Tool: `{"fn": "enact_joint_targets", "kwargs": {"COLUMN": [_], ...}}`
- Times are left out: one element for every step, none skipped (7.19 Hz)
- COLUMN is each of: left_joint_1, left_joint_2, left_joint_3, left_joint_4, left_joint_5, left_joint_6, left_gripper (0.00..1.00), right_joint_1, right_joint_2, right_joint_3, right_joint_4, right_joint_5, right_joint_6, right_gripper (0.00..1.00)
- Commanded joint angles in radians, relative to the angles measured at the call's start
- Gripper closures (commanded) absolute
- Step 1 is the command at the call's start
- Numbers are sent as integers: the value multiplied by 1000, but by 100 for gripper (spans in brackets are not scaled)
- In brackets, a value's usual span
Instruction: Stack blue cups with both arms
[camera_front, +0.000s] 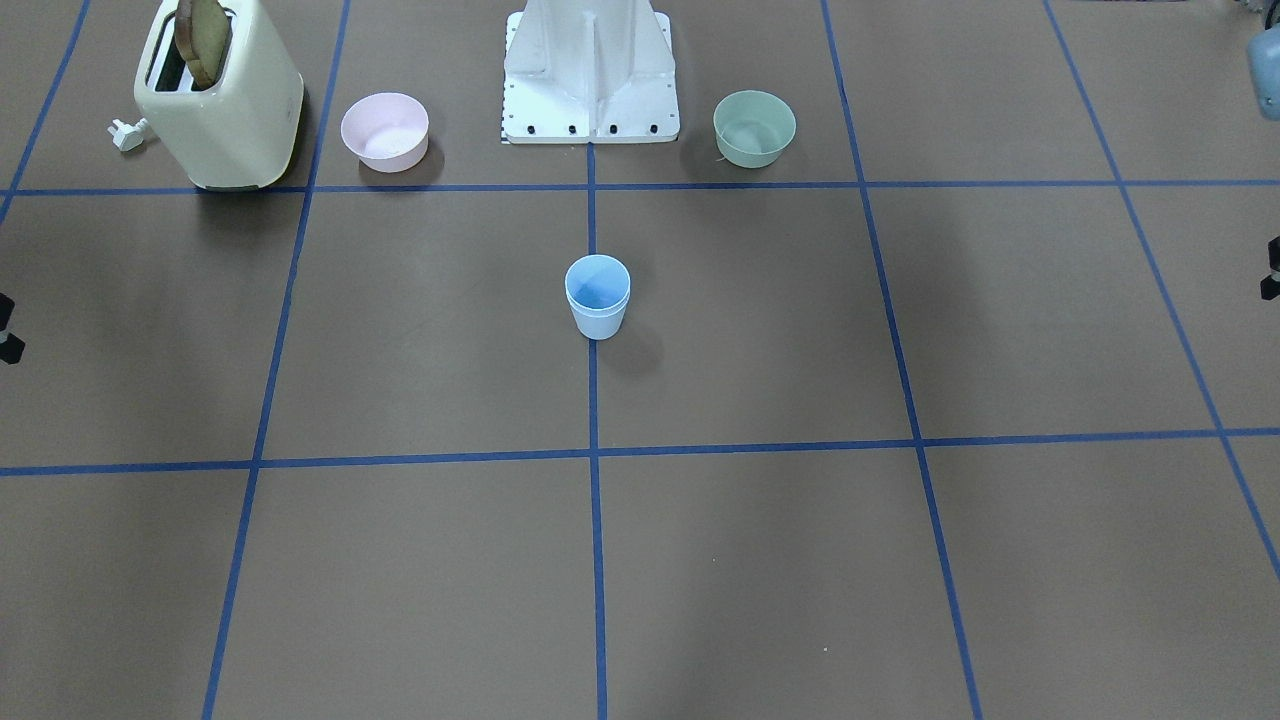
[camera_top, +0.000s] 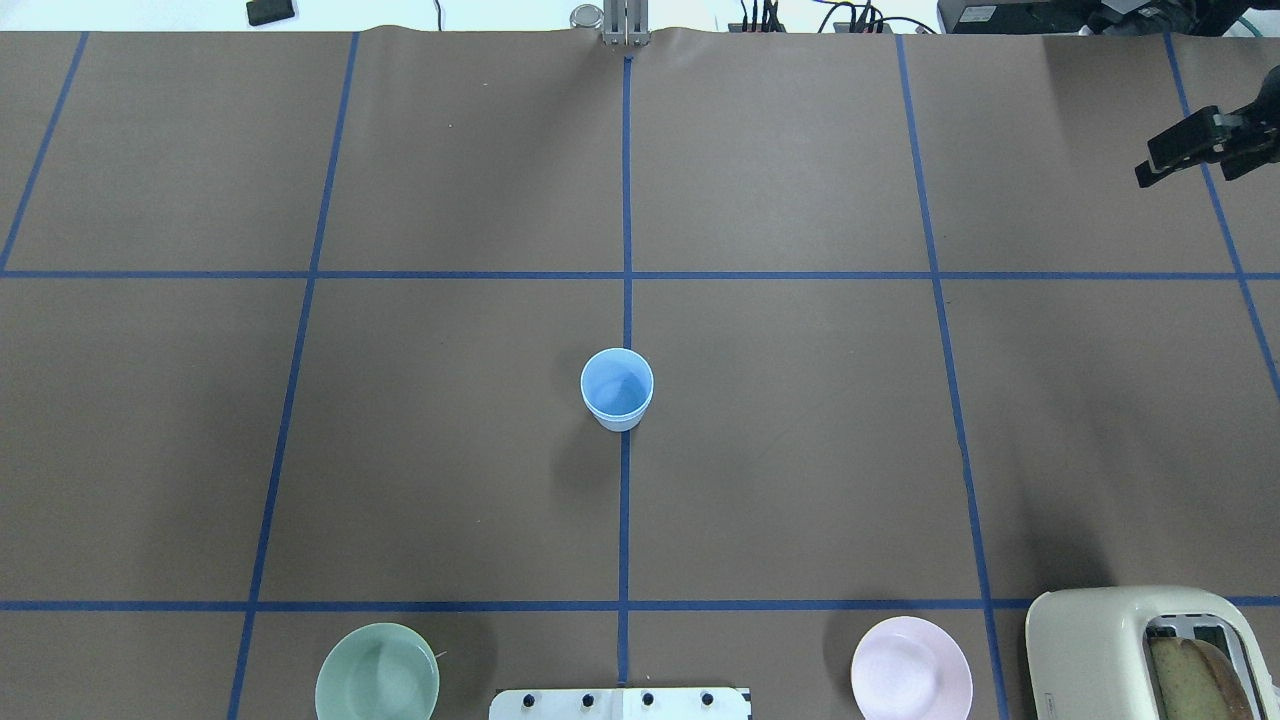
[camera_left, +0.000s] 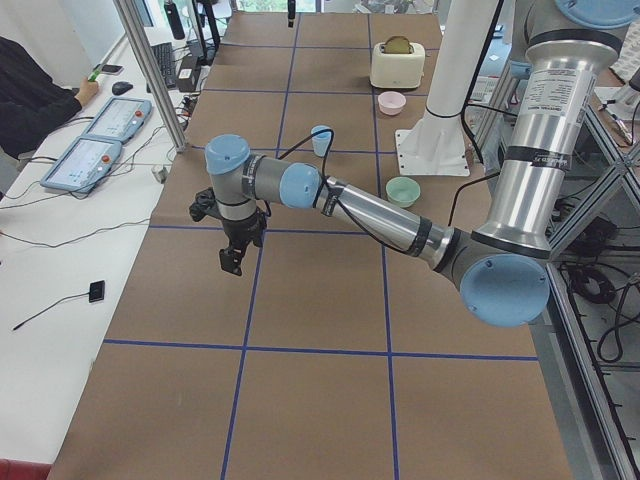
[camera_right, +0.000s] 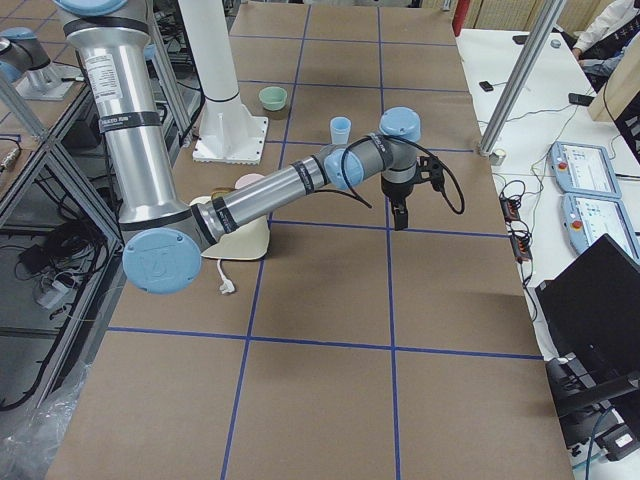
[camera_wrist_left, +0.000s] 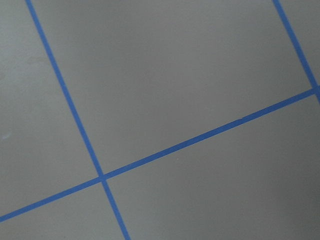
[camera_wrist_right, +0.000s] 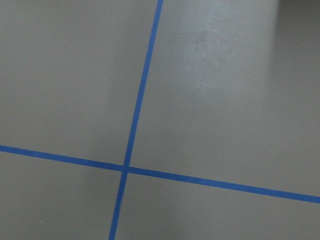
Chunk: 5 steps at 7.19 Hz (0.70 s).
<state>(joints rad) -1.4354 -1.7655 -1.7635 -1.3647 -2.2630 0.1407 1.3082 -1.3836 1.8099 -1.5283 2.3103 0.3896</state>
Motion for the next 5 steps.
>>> {"fn": "enact_joint_targets", "kwargs": {"left_joint_1": [-31, -48, -52, -56, -57], "left_joint_2": [12, 29, 41, 50, 52], "left_joint_3": [9, 16, 16, 19, 22], "left_joint_4": [2, 2, 4, 4, 4], "left_joint_5": [0, -3, -4, -27, -55], "left_joint_6": [-7, -9, -10, -12, -33], "left_gripper": [1, 1, 1, 1, 1], "right_joint_1": [98, 133, 150, 157, 160], "right_joint_2": [-60, -80, -103, -132, -149], "right_joint_3": [-50, -70, -92, -98, -98], "right_joint_4": [0, -1, 0, 2, 4], "right_joint_5": [20, 20, 20, 18, 15], "right_joint_6": [-144, -181, -211, -221, -221], "right_gripper": [0, 0, 0, 0, 0]}}
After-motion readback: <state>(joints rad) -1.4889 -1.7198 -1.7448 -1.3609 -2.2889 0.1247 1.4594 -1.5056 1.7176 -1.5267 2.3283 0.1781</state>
